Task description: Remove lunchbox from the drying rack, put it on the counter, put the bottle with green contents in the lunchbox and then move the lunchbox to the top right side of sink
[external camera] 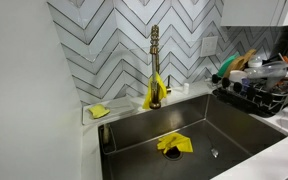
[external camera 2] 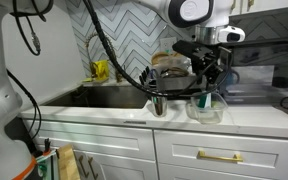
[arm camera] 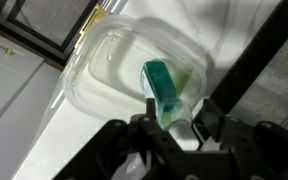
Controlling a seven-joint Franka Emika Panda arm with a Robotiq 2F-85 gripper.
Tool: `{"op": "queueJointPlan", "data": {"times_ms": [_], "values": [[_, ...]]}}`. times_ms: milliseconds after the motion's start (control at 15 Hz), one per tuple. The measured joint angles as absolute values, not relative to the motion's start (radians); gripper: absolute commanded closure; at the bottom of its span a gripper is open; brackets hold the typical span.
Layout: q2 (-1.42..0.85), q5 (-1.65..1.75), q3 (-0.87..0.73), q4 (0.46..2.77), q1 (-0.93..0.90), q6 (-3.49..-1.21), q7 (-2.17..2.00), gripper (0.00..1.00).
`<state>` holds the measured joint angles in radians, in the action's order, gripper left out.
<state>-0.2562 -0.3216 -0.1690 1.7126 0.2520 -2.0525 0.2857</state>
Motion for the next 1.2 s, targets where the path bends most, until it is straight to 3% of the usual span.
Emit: {"op": "queueJointPlan", "data": {"times_ms": [133, 200, 1200], "values": [[-0.251, -0.322, -0.169, 1.700, 0.253, -2.053, 0.274, 0.02], [-0.245, -0.322, -0.169, 1.690, 0.254, -2.053, 0.270, 0.00], [-0.165, -0.252, -0.211, 1.809, 0.270, -2.039, 0.160, 0.00]]}}
